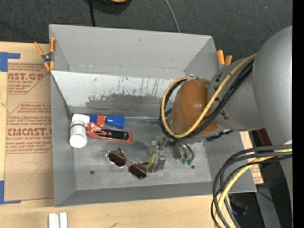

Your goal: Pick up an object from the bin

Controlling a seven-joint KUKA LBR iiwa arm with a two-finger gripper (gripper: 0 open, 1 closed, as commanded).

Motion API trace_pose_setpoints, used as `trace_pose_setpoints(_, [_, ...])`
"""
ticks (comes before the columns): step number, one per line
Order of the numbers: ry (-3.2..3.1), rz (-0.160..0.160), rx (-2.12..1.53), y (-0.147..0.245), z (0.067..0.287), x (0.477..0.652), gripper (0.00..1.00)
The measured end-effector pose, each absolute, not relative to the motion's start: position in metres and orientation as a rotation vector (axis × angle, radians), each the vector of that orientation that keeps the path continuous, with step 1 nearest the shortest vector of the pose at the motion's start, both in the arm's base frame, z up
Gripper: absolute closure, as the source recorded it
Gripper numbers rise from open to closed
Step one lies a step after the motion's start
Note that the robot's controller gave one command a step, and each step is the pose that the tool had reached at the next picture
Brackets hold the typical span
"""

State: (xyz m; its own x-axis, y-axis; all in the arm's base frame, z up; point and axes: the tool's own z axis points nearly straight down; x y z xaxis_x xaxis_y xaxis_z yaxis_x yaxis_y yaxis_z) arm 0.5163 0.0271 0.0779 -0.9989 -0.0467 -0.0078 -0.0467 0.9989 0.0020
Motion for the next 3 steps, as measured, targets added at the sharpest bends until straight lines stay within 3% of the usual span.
trace_pose_setpoints(3, [3.127, 0.004, -0.210, 0.0240, 0.0851, 0.5172, 1.00])
